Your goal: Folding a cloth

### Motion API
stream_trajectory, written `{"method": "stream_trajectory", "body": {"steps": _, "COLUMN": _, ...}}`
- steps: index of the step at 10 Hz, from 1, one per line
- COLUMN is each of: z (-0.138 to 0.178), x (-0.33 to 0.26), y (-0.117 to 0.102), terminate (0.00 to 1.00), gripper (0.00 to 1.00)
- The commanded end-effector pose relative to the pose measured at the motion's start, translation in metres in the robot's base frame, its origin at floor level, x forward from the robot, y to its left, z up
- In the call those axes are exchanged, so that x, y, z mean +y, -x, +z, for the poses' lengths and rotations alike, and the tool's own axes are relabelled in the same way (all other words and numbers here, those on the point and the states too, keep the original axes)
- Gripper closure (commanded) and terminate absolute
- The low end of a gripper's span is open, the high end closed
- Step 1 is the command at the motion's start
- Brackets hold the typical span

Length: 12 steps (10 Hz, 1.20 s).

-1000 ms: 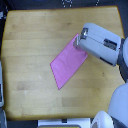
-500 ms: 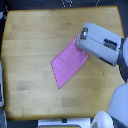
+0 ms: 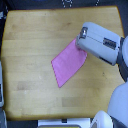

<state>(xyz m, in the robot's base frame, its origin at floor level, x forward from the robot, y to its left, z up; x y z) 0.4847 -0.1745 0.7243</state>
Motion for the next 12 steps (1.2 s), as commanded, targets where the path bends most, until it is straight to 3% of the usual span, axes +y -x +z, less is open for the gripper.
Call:
{"method": "stream_trajectory", "body": {"steps": 1, "z": -0.001, "x": 0.005, "y": -0.009, "terminate": 0.00, "gripper": 1.00}}
{"method": "stream_trajectory", "body": {"steps": 7, "z": 0.015, "x": -0.001, "y": -0.010, "terminate": 0.00, "gripper": 1.00}}
{"method": "stream_trajectory", "body": {"steps": 10, "z": 0.063, "x": 0.019, "y": -0.015, "terminate": 0.00, "gripper": 1.00}}
{"method": "stream_trajectory", "body": {"steps": 12, "z": 0.082, "x": 0.039, "y": 0.001, "terminate": 0.00, "gripper": 1.00}}
